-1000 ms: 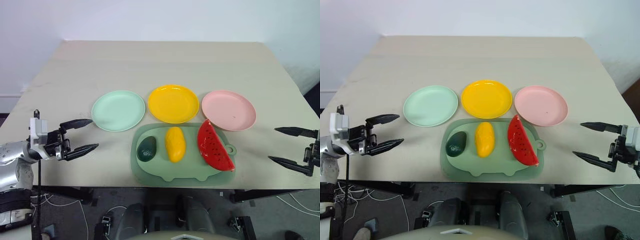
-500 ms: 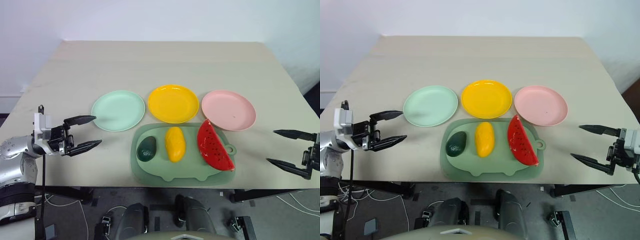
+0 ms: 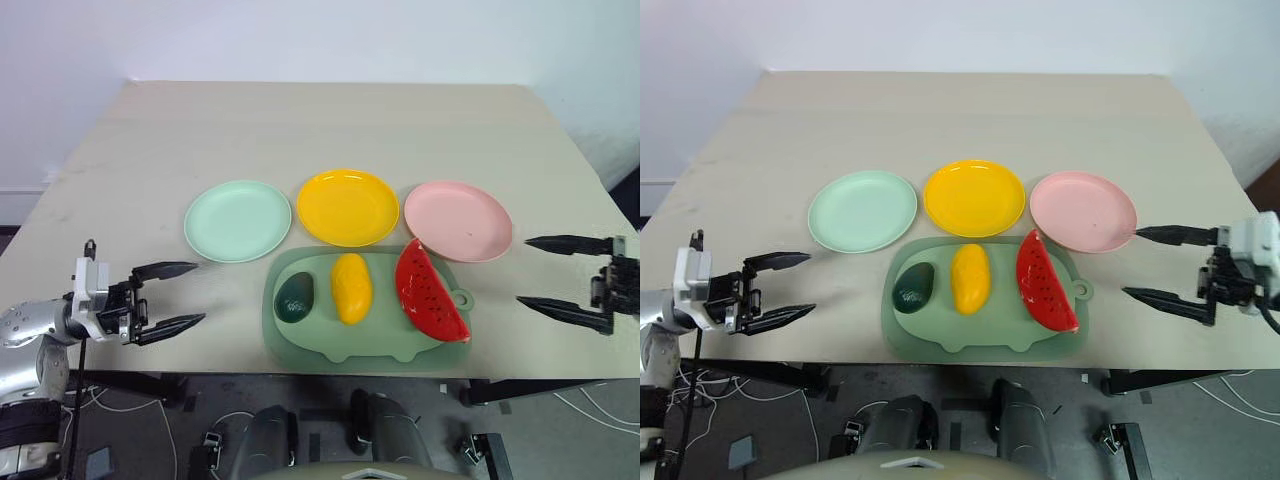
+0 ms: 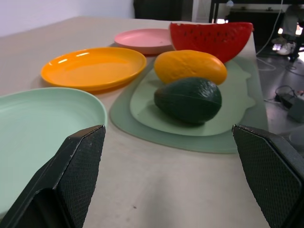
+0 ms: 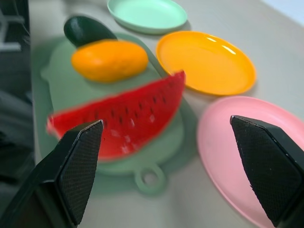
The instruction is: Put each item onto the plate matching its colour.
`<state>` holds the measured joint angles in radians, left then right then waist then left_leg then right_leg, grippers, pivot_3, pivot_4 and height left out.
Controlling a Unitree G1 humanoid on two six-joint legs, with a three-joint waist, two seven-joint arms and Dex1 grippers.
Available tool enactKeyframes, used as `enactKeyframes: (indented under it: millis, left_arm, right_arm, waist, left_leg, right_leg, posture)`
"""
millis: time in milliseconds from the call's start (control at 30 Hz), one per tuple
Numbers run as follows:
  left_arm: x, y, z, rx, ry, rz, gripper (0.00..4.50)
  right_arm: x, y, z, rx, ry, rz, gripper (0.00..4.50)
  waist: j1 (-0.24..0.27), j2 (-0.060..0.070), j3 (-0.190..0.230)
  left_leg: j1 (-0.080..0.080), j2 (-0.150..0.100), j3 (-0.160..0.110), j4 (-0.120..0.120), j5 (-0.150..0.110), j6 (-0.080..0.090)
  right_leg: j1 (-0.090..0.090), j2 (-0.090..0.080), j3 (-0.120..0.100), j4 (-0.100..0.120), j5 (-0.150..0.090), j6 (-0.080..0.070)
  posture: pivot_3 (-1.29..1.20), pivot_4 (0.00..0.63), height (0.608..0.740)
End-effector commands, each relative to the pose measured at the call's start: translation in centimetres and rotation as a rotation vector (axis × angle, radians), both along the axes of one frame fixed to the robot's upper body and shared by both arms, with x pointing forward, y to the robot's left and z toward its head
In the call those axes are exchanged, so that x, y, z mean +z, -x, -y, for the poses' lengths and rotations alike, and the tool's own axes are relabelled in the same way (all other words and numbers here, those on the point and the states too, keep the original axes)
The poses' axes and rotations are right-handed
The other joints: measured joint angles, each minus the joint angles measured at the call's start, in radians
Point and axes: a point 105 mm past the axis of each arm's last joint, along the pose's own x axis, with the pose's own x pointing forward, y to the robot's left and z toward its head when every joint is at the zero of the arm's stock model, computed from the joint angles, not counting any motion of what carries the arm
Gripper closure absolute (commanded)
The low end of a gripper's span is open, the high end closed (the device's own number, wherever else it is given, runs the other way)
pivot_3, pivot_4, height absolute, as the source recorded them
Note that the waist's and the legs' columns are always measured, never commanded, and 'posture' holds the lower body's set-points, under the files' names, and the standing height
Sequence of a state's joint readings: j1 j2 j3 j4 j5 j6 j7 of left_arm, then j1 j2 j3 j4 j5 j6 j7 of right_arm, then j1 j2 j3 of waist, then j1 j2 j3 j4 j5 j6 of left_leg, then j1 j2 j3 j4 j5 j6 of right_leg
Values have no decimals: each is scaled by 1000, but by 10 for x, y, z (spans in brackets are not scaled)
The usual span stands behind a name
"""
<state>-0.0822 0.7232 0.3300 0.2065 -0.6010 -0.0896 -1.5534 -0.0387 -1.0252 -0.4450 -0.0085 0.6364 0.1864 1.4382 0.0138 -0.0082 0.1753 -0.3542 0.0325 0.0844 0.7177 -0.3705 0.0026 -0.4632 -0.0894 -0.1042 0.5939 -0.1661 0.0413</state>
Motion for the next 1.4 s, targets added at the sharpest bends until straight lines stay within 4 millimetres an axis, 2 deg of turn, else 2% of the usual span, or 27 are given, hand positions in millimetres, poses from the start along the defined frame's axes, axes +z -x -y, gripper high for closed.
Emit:
enactKeyframes:
  millis: [33, 233, 467, 633, 733, 967, 1267, 1400]
  left_arm:
    - [9, 0, 7, 2, 13, 51, 20]
    - [1, -2, 13, 11, 24, 50, 20]
    - [-5, -4, 24, -1, 46, 50, 20]
    - [-7, -6, 29, -1, 62, 52, 20]
    - [-9, -6, 30, 1, 64, 54, 20]
    - [-13, -4, 32, 16, 71, 57, 20]
    - [-19, -3, 28, 38, 74, 60, 20]
    - [-21, -4, 27, 43, 75, 62, 0]
  right_arm:
    - [18, -3, -26, 27, 31, -43, 0]
    - [4, -14, -58, -110, 156, -280, 0]
    - [-10, -31, -71, -307, 181, -381, 0]
    - [-43, -34, -77, -424, 231, -476, 0]
    - [-50, -35, -85, -448, 195, -537, 0]
    - [-64, -36, -100, -463, 247, -529, 0]
    - [-75, -31, -105, -426, 350, -494, 0]
    - [-75, -32, -105, -420, 364, -484, 1158]
  waist:
    - [0, 0, 0]
    - [-1, 0, 0]
    - [-1, -1, 0]
    - [-1, -1, 0]
    - [-1, -1, 0]
    - [-2, -1, 0]
    - [-4, -2, -1]
    - [-6, -4, -2]
  left_leg:
    - [0, 0, 0, 0, 0, 0]
    - [-2, 0, 0, 0, 0, 0]
    - [-3, 0, 0, 0, 0, 0]
    - [-3, 0, 0, 0, 0, 0]
    - [-3, 0, 0, 0, 0, 0]
    - [-3, 0, 0, 0, 0, 0]
    - [-3, 0, -1, 0, 0, 0]
    - [-3, 0, -1, 0, 0, 0]
  right_leg:
    - [0, 0, 0, 0, 0, 0]
    - [-2, 0, 0, 0, -1, -1]
    - [-3, 0, 0, -1, -2, -3]
    - [-3, 0, 0, 0, -1, -1]
    - [-3, 0, 0, 0, 0, 0]
    - [-3, 1, 0, 0, 0, 0]
    - [-3, 1, 0, 0, 0, 0]
    - [-2, 2, 0, 0, 0, 0]
  posture:
    - [0, 150, 733]
    - [0, 150, 733]
    - [0, 150, 733]
    - [0, 150, 733]
    - [0, 150, 733]
    - [0, 150, 733]
    - [0, 150, 733]
    - [0, 150, 733]
